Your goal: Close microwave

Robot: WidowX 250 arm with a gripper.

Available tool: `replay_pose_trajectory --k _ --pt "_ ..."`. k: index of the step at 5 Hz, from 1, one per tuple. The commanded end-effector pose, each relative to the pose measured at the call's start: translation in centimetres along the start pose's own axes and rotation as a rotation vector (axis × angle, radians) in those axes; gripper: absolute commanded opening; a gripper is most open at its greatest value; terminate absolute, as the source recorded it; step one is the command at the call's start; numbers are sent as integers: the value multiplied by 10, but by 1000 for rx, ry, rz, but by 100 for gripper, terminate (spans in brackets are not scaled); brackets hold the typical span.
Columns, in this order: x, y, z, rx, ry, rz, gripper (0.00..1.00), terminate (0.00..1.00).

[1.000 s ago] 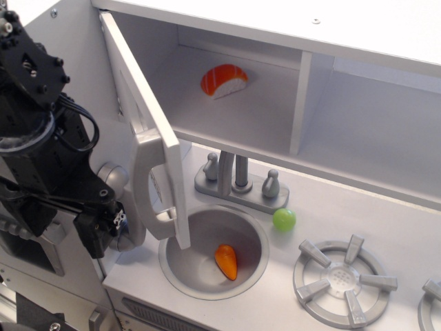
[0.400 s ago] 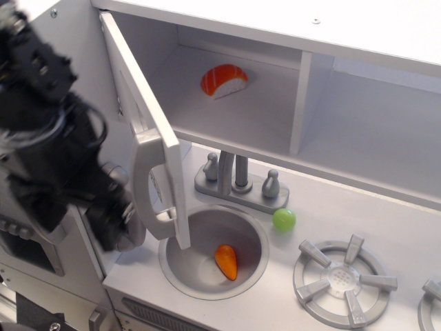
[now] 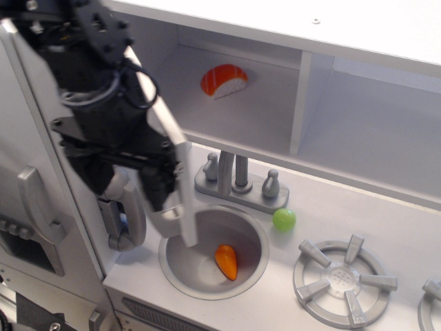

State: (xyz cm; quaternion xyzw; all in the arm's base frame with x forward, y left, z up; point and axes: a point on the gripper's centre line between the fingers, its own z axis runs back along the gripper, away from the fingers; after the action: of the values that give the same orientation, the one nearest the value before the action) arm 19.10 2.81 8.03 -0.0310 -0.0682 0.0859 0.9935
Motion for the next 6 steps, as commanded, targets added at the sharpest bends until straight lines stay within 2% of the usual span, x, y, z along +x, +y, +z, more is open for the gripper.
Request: replay_pose_trajectory --k 1,2,4,5,6 --pt "22 -19 7 -13 -88 13 100 0" --pt "35 -33 8 -42 -105 27 100 0" --pt "55 -63 14 -110 -93 40 100 0" --pt "58 -73 14 -108 -107 38 100 0" --pt "70 -78 12 -103 -153 57 100 0"
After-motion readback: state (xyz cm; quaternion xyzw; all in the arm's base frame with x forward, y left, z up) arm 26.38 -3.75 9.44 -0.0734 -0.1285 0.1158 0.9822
